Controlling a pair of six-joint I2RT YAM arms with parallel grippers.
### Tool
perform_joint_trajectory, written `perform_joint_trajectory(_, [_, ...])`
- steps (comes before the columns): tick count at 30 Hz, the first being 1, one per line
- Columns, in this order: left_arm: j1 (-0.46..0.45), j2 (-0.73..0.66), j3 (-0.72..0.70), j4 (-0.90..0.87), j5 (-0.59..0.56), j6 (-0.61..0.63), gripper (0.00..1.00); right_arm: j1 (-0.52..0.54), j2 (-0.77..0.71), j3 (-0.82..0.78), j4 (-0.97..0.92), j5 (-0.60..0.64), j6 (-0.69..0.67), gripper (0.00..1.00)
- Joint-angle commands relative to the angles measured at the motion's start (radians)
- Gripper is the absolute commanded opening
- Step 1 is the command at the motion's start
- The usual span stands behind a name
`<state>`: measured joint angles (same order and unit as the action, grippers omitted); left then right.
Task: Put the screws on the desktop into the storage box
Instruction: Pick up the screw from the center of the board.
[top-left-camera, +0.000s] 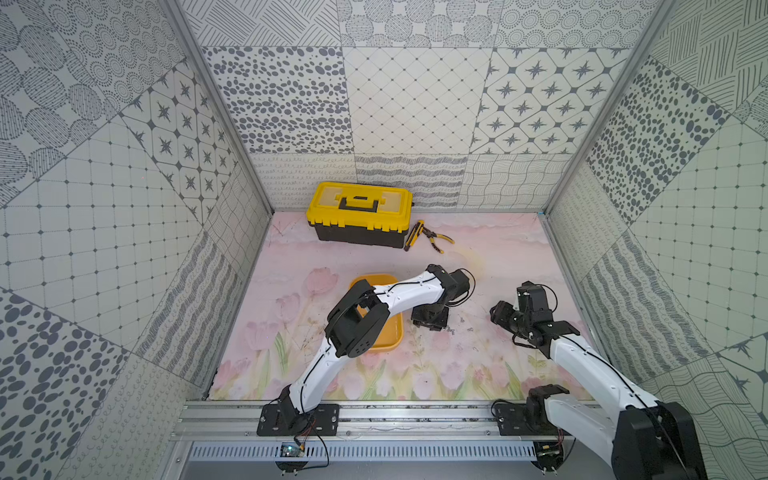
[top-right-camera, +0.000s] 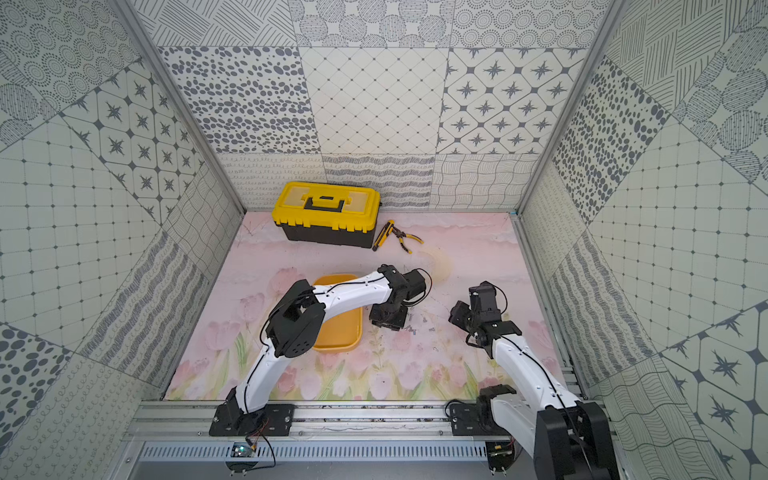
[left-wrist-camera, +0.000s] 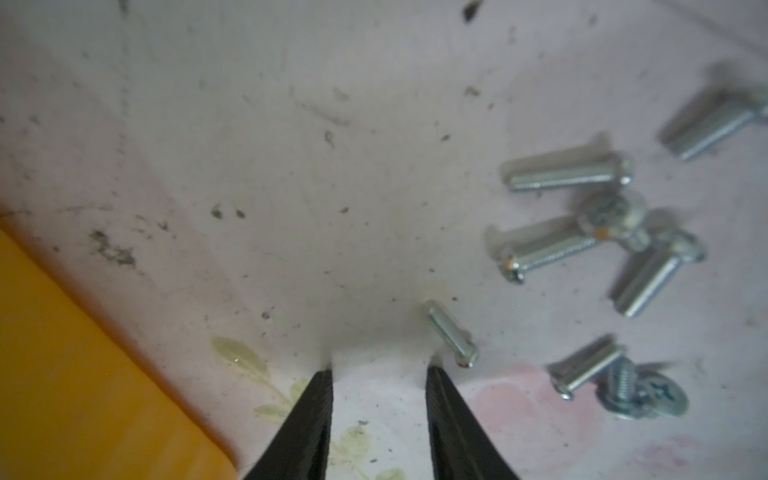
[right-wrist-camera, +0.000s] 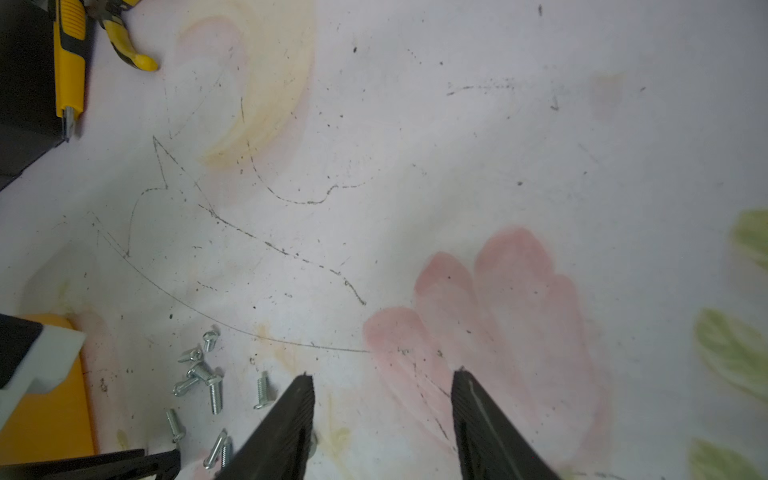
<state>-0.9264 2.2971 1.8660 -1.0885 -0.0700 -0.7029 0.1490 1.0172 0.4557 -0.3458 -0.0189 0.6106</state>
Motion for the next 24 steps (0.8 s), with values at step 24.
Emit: perform_joint_trajectory(24, [0.021,0.060,0.054,-0.028,0.004,0.035,0.36,-0.005,0.040,0.003,0.037,-0.011,-0.007,0.58])
